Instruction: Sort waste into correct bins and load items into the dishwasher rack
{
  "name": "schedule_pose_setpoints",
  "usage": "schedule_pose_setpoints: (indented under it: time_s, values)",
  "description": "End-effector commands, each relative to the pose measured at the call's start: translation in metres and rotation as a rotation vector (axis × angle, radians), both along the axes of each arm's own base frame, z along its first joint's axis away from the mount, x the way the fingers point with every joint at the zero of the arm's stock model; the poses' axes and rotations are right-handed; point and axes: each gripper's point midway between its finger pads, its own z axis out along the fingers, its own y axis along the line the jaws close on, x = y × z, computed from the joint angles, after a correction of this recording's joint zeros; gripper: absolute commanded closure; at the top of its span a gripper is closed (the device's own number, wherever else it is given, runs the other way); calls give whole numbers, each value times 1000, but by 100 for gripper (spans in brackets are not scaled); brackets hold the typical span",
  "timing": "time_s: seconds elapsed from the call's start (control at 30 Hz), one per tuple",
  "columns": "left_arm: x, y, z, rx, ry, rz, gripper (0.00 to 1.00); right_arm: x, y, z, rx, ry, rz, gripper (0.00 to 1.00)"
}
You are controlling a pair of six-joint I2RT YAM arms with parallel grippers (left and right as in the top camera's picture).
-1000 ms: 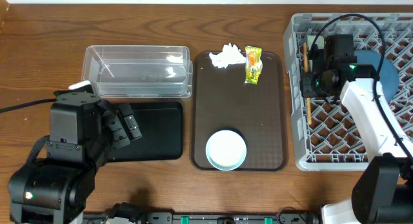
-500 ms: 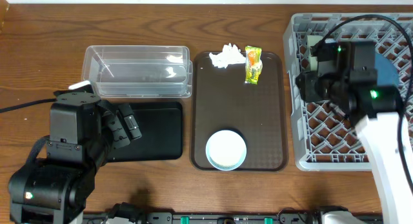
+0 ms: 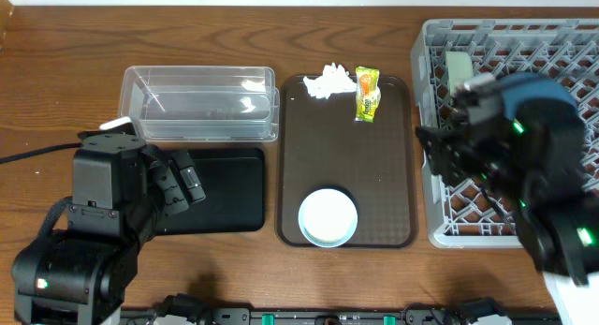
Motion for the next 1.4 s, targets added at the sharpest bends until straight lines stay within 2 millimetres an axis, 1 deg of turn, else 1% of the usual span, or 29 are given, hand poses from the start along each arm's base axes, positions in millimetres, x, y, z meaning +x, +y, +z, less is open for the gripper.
schedule_pose_setpoints:
  time_s: [0.0,0.03,0.07,0.13,0.17,0.23,0.3,0.43,0.77,0.87,1.0,1.27,1.37]
  values:
    - [0,4,1,9,-4,18,4,-28,-5,39,11,-148,21,39]
    - [0,4,1,9,-4,18,4,-37,-7,47,5,-188,27,34]
    - [0,4,1,9,-4,18,4,-47,-11,57,-4,-237,27,22]
    - [0,4,1,9,-4,18,4,-62,-21,67,-13,-294,-13,3]
    - [0,4,1,9,-4,18,4,-68,-26,70,-18,-311,-32,1]
    - [0,4,1,9,-4,18,4,-78,-35,72,-29,-330,-67,1]
    - [0,4,1,9,-4,18,4,-84,-41,70,-43,-327,-92,1]
    - [0,4,1,9,-4,18,4,-84,-42,61,-55,-288,-93,1]
    - [0,4,1,9,-4,18,4,-84,-42,59,-56,-282,-93,1]
    - [0,4,1,9,-4,18,4,-86,-42,54,-62,-262,-91,1]
    - [0,4,1,9,-4,18,4,-90,-43,43,-75,-213,-88,1]
    - [0,4,1,9,-4,18,4,-109,-48,5,-120,-45,-77,1]
    - [0,4,1,9,-4,18,4,-117,-49,-6,-135,9,-73,1]
